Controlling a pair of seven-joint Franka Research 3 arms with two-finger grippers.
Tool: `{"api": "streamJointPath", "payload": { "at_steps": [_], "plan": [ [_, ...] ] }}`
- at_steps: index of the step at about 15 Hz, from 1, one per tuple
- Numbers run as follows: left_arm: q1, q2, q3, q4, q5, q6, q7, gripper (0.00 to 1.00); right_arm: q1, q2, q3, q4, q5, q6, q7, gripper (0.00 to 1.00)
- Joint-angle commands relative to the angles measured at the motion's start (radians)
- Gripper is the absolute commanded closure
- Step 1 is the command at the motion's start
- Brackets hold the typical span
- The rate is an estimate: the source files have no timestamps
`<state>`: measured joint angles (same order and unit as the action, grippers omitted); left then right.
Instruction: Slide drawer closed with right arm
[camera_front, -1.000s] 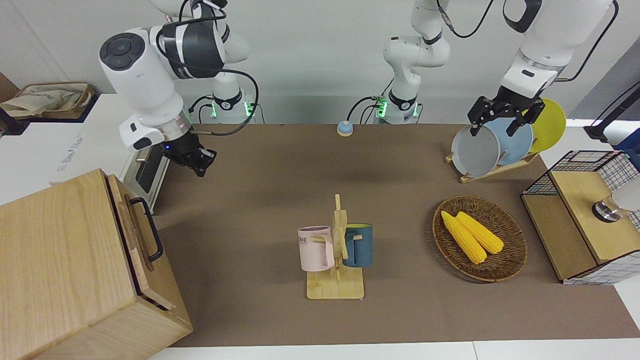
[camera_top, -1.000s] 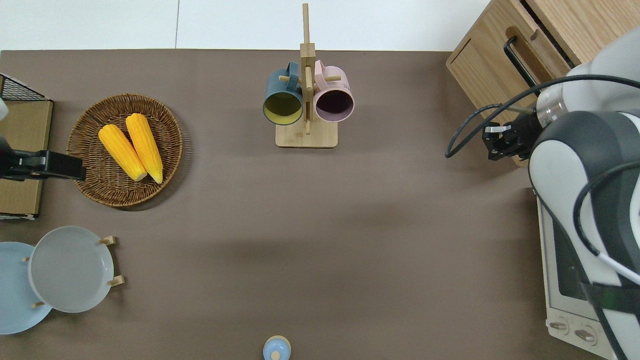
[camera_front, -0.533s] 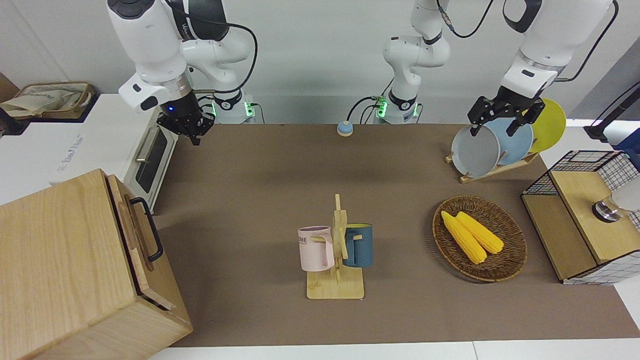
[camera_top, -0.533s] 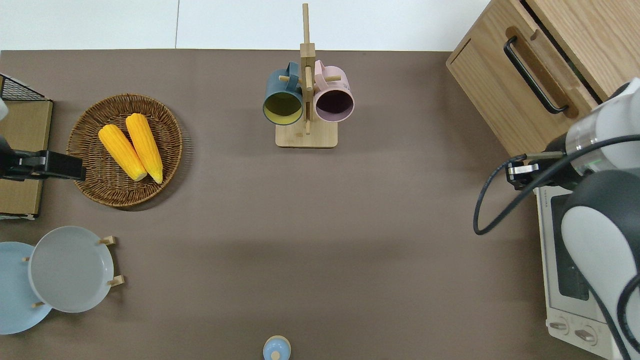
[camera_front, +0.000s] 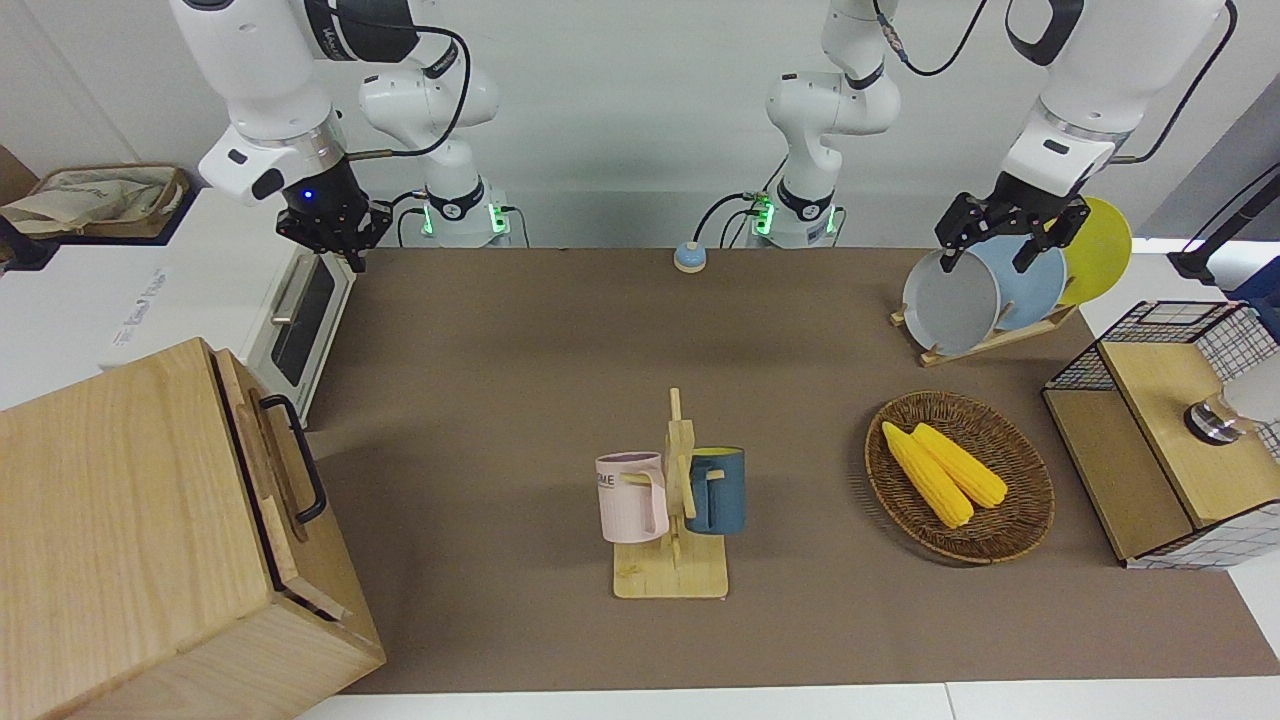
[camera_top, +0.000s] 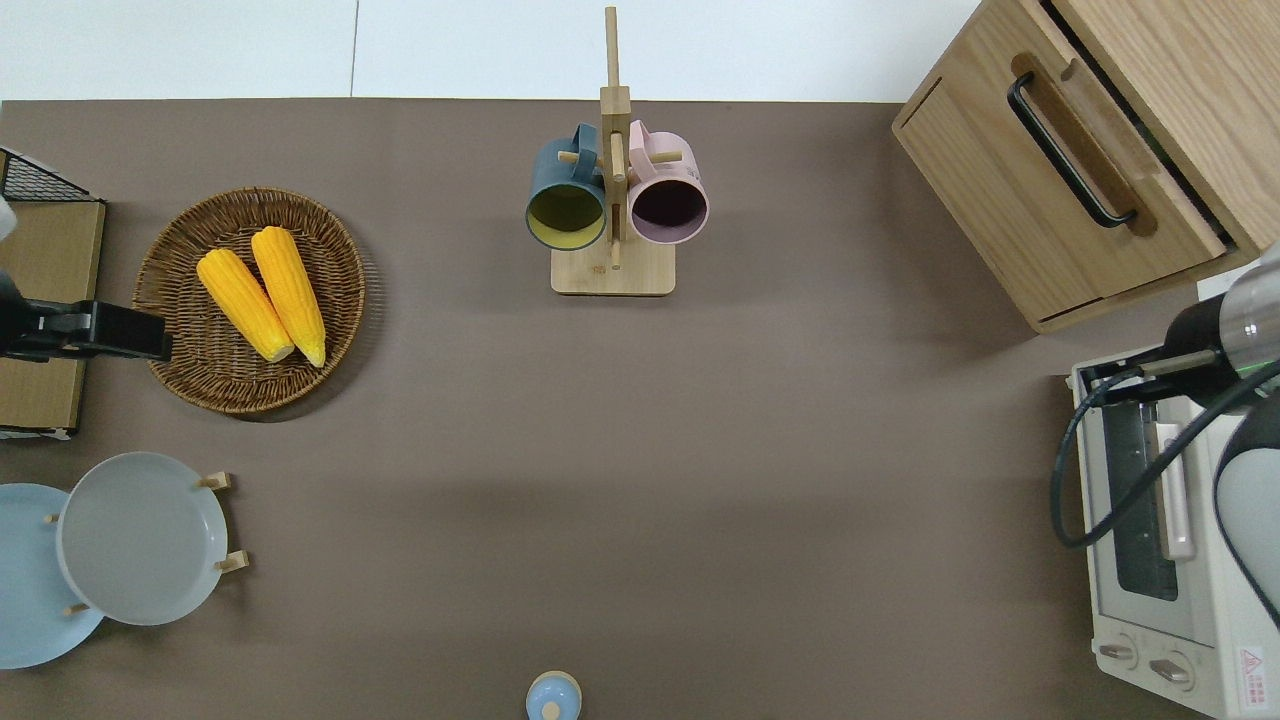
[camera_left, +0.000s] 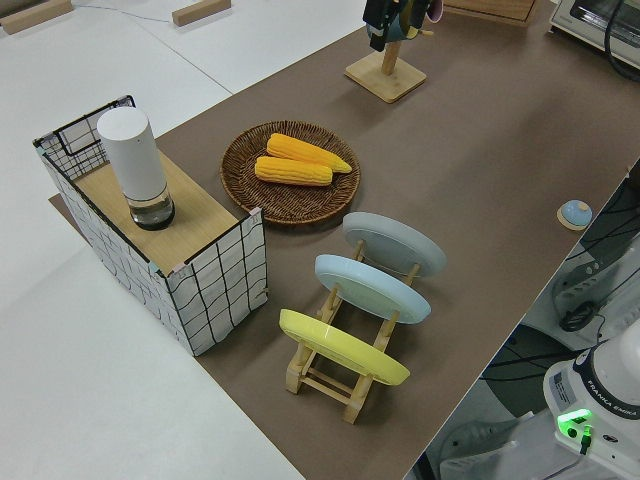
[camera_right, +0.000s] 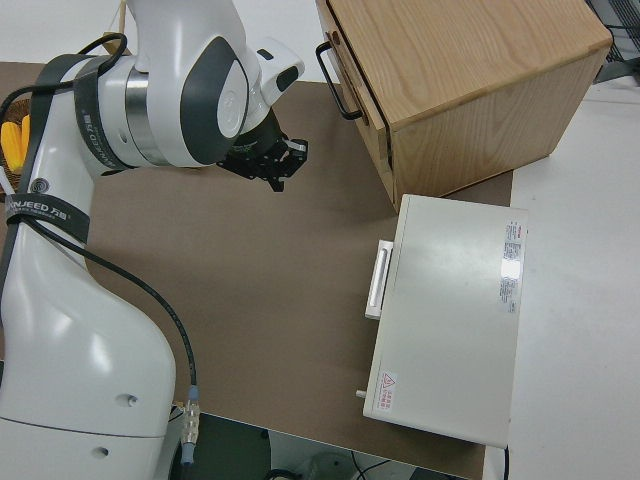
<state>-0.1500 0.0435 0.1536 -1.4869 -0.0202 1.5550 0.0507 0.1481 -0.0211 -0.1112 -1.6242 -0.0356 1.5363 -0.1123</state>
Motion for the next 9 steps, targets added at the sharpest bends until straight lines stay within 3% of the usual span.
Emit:
{"api": "streamJointPath", "payload": {
  "at_steps": [1,3,4,6,8,9],
  "plan": [
    [-0.017,0.013,0.017,0.020,0.011,0.000,0.008,0.00,0.008,-0.028,-0.033,-0.043,-0.014,0.042,-0.069,1.000],
    [-0.017,0.013,0.017,0.020,0.012,0.000,0.008,0.00,0.019,-0.028,-0.036,-0.042,-0.012,0.047,-0.061,1.000],
    [-0.017,0.013,0.017,0.020,0.012,0.000,0.008,0.00,0.016,-0.026,-0.036,-0.040,-0.013,0.044,-0.053,0.918],
    [-0.017,0.013,0.017,0.020,0.012,0.000,0.008,0.00,0.004,-0.019,-0.035,-0.033,-0.012,0.034,-0.052,0.609],
    [-0.017,0.013,0.017,0.020,0.012,0.000,0.008,0.00,0.002,-0.016,-0.036,-0.031,-0.012,0.034,-0.047,0.374],
    [-0.017,0.013,0.017,0.020,0.011,0.000,0.008,0.00,0.004,-0.016,-0.036,-0.031,-0.012,0.034,-0.041,0.128]
  ]
}}
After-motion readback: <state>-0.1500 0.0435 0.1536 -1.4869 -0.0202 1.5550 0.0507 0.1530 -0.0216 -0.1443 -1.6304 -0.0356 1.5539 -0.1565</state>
